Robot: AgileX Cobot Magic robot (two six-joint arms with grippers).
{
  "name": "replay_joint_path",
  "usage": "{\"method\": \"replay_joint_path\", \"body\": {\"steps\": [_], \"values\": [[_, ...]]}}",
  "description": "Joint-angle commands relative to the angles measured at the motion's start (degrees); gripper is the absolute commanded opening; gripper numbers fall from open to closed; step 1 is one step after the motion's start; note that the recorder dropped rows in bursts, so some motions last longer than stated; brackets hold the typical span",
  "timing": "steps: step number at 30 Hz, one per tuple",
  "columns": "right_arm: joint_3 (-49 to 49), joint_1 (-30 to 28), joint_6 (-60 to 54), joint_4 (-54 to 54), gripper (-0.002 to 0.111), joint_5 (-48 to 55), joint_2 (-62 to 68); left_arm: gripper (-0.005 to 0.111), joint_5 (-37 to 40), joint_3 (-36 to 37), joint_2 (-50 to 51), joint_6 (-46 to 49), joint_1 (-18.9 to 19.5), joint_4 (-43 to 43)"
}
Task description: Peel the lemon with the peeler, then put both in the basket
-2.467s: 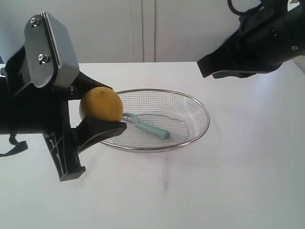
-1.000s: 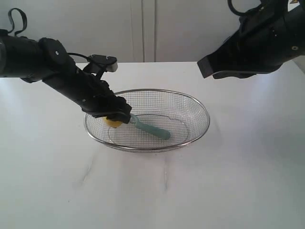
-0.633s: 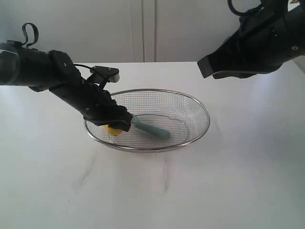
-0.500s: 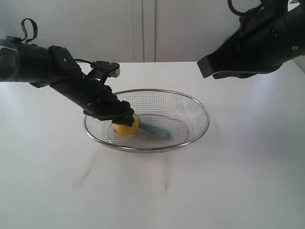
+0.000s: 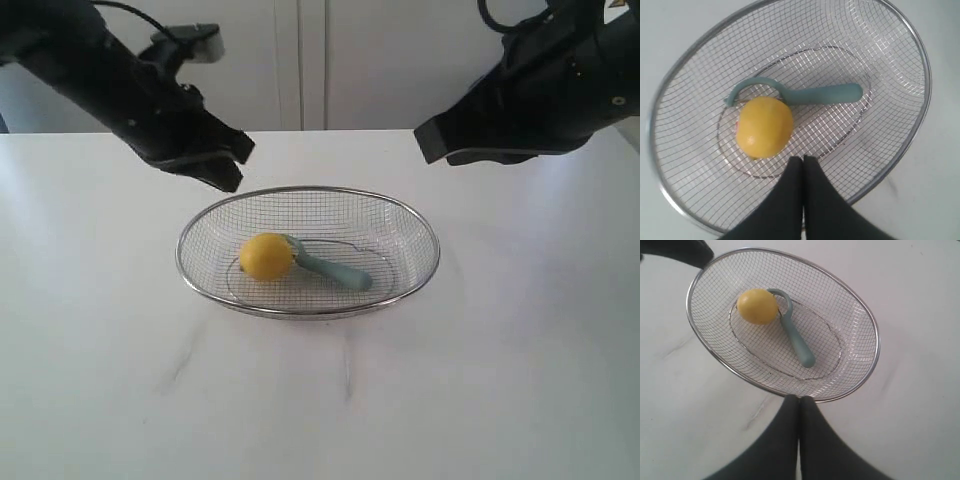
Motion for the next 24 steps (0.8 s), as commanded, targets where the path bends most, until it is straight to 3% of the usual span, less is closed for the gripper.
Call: {"method": "replay_joint_path", "body": {"steps": [1,24], "values": [[0.31,-0.04,0.23,-0.07,0.000,-0.01,-0.42,0.000,1.62,-0.23,-5.10,-1.24,1.14,1.40],[0.31,-0.04,0.74,-0.07,0.000,-0.01,-0.42,0.000,0.02,-0.23,-6.49,-1.24,1.14,1.28]]}}
